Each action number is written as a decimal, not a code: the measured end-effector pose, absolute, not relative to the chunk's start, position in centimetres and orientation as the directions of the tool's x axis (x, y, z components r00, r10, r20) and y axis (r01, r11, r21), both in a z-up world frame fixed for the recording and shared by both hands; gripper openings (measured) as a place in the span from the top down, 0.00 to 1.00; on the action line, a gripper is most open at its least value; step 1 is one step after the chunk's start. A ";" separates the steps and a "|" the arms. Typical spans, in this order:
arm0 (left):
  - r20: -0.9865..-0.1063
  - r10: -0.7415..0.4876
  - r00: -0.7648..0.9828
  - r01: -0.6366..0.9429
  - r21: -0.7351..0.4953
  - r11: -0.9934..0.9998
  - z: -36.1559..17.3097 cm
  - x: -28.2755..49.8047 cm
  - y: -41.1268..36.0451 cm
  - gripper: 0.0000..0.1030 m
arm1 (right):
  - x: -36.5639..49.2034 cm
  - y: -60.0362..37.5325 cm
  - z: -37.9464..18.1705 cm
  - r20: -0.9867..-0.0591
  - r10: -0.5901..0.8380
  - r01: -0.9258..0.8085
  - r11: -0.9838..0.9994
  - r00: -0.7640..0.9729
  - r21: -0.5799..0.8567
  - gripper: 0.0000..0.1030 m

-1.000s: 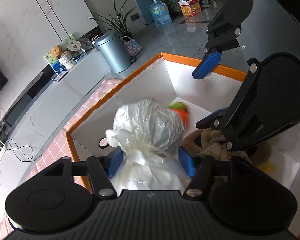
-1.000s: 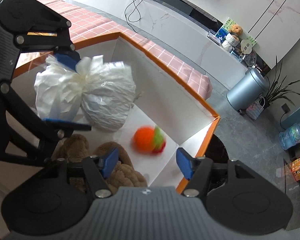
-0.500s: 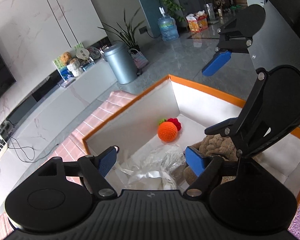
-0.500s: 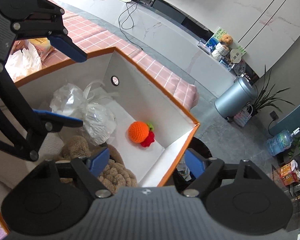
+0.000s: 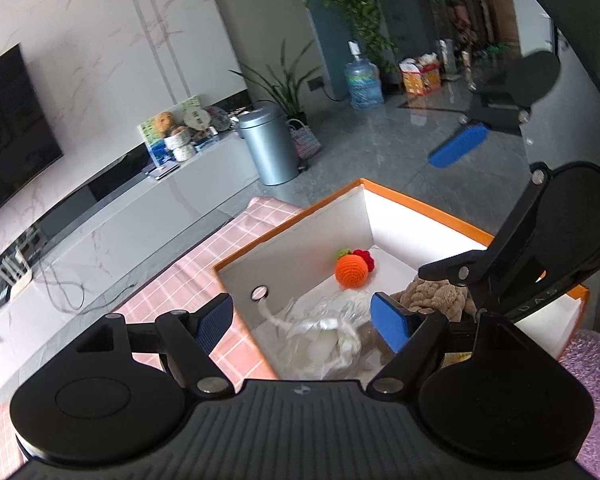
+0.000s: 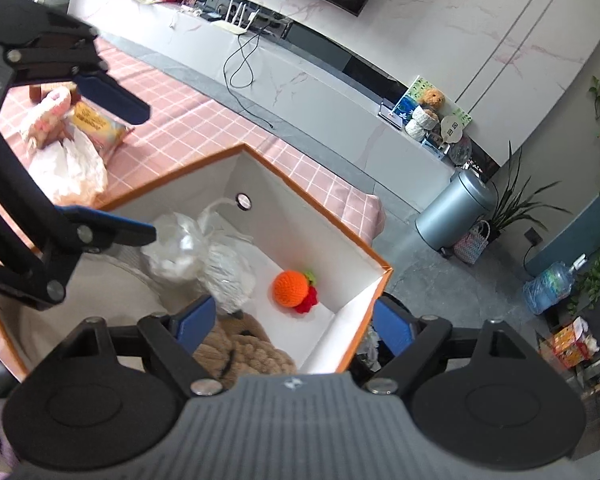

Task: Organize soft objects
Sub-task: 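Move both grippers back over the table toward the knitted hat and white tissue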

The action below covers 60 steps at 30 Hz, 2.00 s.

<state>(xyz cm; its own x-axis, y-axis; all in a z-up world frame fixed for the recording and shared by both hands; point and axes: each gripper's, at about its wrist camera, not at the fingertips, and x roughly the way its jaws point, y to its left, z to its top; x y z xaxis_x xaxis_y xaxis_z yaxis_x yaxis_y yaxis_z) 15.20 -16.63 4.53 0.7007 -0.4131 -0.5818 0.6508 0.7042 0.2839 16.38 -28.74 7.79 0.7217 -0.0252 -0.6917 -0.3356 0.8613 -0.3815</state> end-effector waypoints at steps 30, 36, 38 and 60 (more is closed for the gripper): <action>-0.538 -0.198 0.819 0.173 -0.098 0.980 1.6 13.7 6.3 0.16 | 16.1 -11.6 4.4 -0.669 0.237 -0.306 0.952 0.704 0.015 0.19; -0.555 -0.191 0.810 0.131 -0.145 0.981 -0.7 13.9 8.8 0.16 | 17.7 -9.6 2.0 -0.701 0.241 -0.306 0.951 0.671 0.035 0.21; -0.562 -0.192 0.804 0.127 -0.153 0.980 -1.3 14.4 9.1 0.16 | 18.6 -9.3 1.1 -0.714 0.234 -0.293 0.955 0.660 0.042 0.21; -0.630 -0.160 0.760 0.165 -0.052 0.985 -4.3 22.4 8.2 0.17 | 26.4 -4.1 -4.0 -0.798 0.238 -0.326 0.944 0.554 0.055 0.14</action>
<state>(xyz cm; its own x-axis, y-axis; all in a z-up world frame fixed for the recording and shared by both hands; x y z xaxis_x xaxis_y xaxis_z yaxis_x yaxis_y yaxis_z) 22.42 8.16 -4.31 0.7603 -0.1602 -0.6295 0.1647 0.9850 -0.0517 26.36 -4.06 -3.99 0.5540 0.2381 -0.7977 -0.3263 0.9437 0.0551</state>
